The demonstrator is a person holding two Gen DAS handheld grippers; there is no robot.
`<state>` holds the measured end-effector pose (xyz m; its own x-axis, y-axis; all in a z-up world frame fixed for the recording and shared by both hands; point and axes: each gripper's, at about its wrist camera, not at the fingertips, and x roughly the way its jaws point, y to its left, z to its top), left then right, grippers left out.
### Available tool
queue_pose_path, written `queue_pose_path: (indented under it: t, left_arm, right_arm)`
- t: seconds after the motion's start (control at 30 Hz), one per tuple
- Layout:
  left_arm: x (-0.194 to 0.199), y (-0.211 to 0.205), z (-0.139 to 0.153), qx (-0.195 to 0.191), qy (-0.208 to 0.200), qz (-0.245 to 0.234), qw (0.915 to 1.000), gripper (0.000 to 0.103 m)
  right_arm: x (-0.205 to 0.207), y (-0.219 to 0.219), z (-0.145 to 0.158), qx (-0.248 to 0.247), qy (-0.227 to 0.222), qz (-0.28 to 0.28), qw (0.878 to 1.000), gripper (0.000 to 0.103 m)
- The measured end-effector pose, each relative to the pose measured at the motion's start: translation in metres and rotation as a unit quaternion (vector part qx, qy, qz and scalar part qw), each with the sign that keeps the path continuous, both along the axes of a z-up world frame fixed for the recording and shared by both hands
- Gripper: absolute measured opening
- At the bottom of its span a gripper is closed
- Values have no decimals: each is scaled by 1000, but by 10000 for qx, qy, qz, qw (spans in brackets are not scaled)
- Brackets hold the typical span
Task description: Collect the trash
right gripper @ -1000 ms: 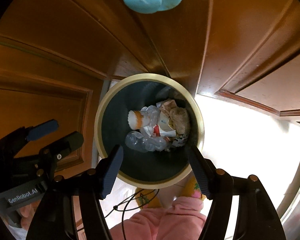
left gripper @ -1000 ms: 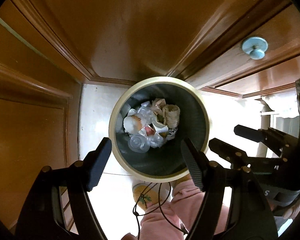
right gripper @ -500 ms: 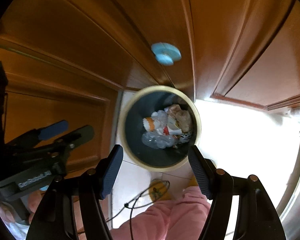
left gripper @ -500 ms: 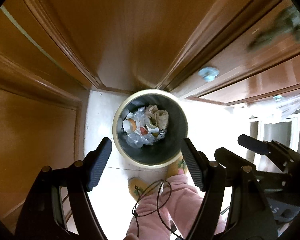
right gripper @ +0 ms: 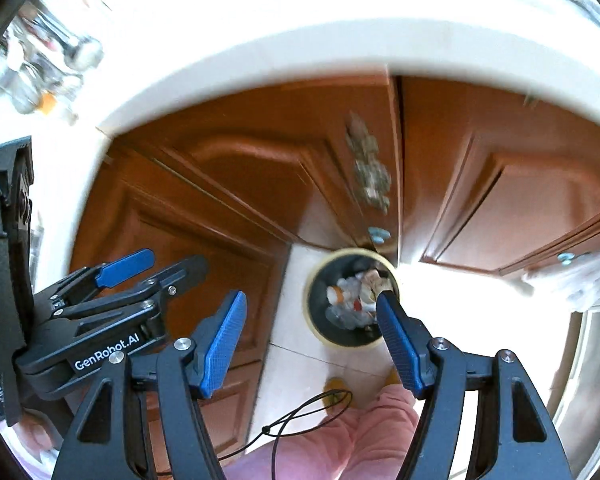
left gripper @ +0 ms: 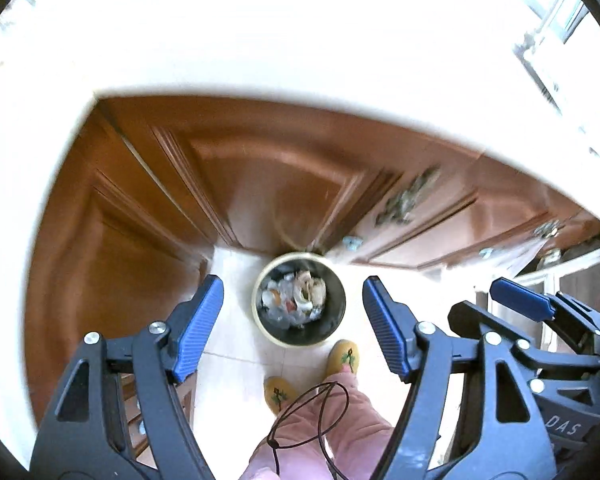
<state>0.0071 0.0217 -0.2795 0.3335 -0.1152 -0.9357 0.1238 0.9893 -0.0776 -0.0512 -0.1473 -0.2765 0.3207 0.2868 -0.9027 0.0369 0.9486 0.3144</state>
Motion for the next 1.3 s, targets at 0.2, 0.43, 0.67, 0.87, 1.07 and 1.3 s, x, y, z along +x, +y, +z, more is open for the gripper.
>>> queue_pose_path:
  t: [0.2, 0.43, 0.67, 0.87, 1.07, 1.3]
  left_arm:
    - [-2, 12, 82, -34, -357, 209, 9991, 69]
    - [-11, 12, 160, 139, -850, 321, 9958, 69]
    - [-21, 7, 225, 163, -1281, 355, 9910, 69]
    - [-27, 0, 263, 208, -1595, 405, 9861, 69]
    - [-28, -6, 289, 299, -1828, 442, 9817, 69]
    - [-22, -10, 303, 347, -1965, 488, 9787, 70]
  right_arm:
    - [-3, 0, 94, 19, -561, -56, 9984, 69]
    - [-6, -3, 189, 49, -1146, -212, 9932, 70]
    - [-15, 2, 262, -129, -1719, -190, 9848, 74]
    - [-23, 3, 316, -179, -2018, -202, 9791, 78]
    - [-24, 4, 345, -196, -2189, -180, 9754, 82]
    - [-20, 1, 361, -314, -2350, -147, 9714, 83]
